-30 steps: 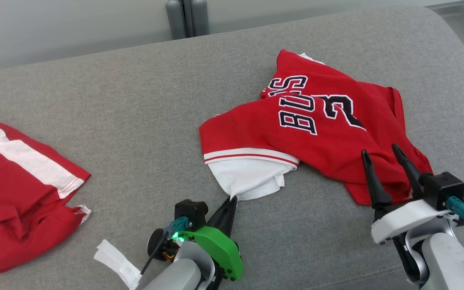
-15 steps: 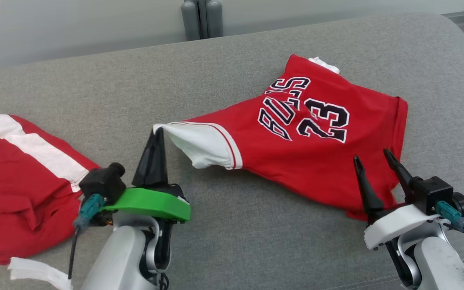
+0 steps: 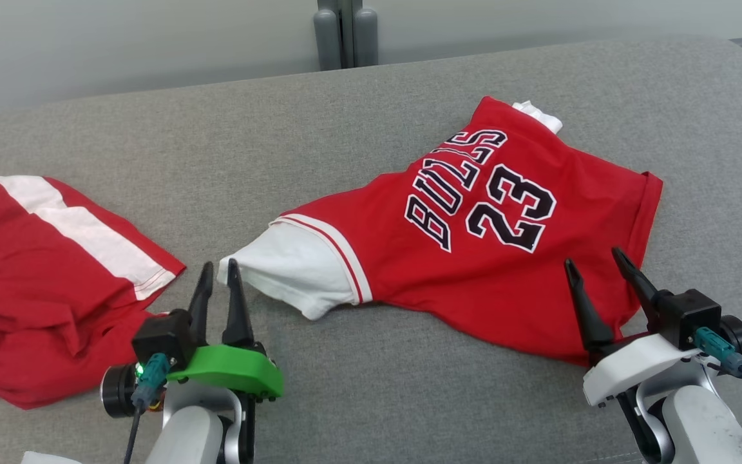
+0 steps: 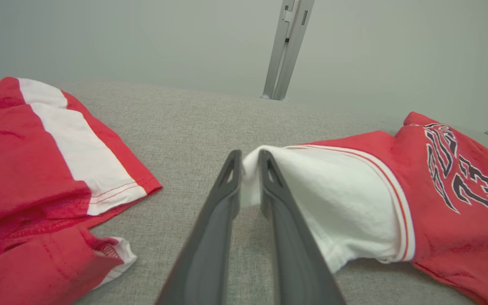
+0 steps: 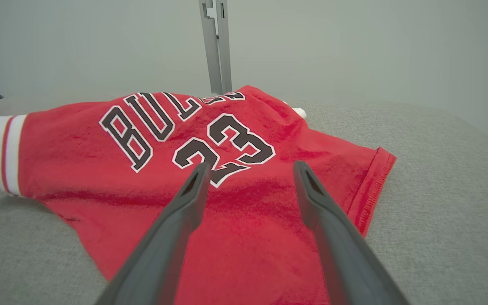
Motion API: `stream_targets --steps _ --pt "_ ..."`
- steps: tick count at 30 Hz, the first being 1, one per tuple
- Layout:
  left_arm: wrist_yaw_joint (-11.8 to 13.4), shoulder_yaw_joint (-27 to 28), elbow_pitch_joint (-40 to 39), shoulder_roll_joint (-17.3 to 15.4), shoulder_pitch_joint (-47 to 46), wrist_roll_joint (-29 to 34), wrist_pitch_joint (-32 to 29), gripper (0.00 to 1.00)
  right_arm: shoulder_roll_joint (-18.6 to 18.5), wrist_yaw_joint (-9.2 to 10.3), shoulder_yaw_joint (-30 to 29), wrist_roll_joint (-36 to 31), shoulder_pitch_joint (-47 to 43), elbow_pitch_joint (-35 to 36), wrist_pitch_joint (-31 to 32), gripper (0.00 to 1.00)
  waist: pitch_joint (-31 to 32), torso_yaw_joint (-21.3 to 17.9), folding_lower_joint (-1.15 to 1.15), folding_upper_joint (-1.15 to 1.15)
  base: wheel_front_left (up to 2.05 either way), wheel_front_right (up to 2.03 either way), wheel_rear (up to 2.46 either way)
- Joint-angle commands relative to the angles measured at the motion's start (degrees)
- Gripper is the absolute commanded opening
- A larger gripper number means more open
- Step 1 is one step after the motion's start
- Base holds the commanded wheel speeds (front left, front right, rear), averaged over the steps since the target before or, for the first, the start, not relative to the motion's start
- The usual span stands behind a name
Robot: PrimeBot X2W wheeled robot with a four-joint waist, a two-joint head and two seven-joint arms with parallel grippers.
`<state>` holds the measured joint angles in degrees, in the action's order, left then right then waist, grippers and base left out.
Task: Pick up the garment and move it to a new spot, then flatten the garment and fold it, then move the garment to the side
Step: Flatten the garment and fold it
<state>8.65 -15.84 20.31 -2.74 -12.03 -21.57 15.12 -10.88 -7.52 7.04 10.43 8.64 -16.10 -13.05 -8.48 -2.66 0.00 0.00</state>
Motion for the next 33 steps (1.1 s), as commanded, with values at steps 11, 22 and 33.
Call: stream_targets --steps 11,22,33 --pt "-3.2 1.0 -17.4 -0.3 5.7 2.5 0.0 1.0 1.9 0.06 -0.1 -0.2 -2.2 0.7 -0.5 1.0 3.1 2.7 0.0 0.0 0.0 0.0 0.0" --pt "-3.7 -1.5 -16.6 -0.3 8.4 1.4 0.0 1.0 4.4 0.06 -2.9 -1.7 -7.8 -1.1 1.3 1.0 4.0 1.8 0.0 0.0 0.0 0.0 0.0" --pt "-3.7 -2.9 -15.3 -0.3 6.4 0.7 0.0 1.0 7.2 0.06 -10.0 -4.8 -11.5 -4.3 6.5 1.0 3.0 0.2 0.0 0.0 0.0 0.0 0.0"
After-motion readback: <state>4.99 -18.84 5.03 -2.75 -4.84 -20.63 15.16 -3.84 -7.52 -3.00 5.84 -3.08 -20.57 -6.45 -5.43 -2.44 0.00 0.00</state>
